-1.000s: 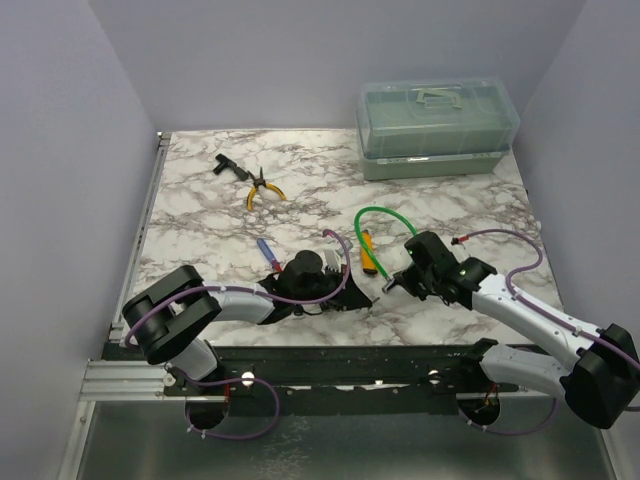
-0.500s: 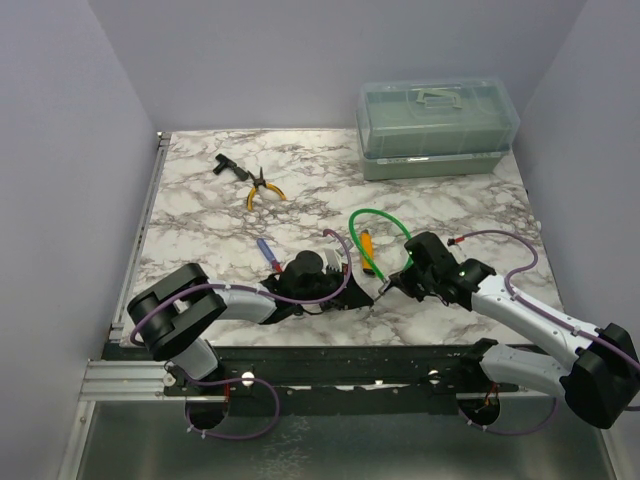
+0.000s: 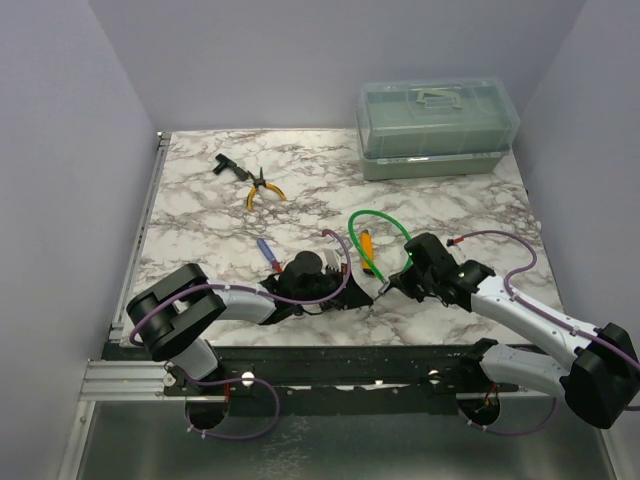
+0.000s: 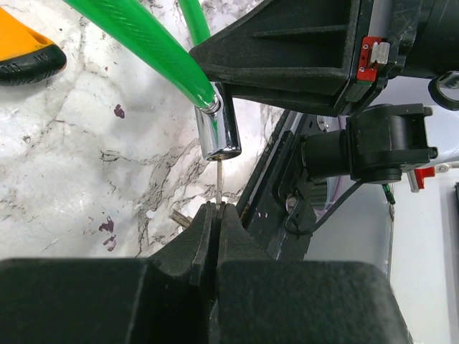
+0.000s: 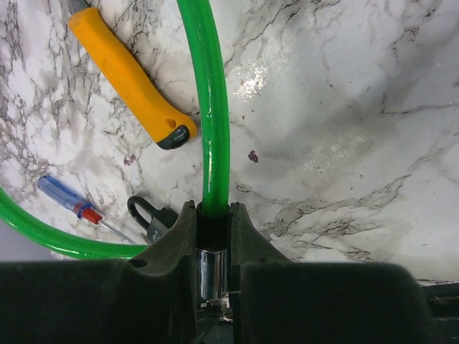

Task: Unlock with the key

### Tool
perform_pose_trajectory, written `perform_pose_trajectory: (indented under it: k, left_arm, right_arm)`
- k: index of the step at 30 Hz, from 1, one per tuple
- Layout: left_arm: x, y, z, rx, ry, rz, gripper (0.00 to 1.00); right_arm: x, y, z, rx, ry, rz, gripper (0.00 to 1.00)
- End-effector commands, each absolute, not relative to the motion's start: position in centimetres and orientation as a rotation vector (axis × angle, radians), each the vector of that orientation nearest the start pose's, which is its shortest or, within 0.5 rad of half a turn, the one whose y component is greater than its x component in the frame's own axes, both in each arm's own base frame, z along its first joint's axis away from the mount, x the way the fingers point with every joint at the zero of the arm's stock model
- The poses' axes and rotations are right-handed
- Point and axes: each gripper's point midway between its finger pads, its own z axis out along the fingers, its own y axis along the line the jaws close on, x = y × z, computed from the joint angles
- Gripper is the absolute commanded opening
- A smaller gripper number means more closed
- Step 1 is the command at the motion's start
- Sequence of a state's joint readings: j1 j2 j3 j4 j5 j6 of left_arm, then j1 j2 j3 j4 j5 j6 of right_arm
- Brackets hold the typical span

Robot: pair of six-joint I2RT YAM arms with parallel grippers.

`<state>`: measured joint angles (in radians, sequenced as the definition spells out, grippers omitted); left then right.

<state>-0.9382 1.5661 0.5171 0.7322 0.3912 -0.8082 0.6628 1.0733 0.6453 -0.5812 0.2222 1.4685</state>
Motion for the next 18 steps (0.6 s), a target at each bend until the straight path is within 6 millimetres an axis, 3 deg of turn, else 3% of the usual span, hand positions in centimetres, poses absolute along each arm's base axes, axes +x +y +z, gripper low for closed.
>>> perform_pose_trajectory:
  k: [1,18]
  left_arm:
    - [16.29,-37.61,11.08,0.424,2.074,-1.477,0.00]
    - [16.46,-37.65,11.08,0.410,2.074,-1.476,0.00]
  right_arm:
    - [22.04,17.86,9.05,1.081,2.358,0.604,0.00]
    - [21.98,18.33,9.25,1.070,2.357,0.652,0.00]
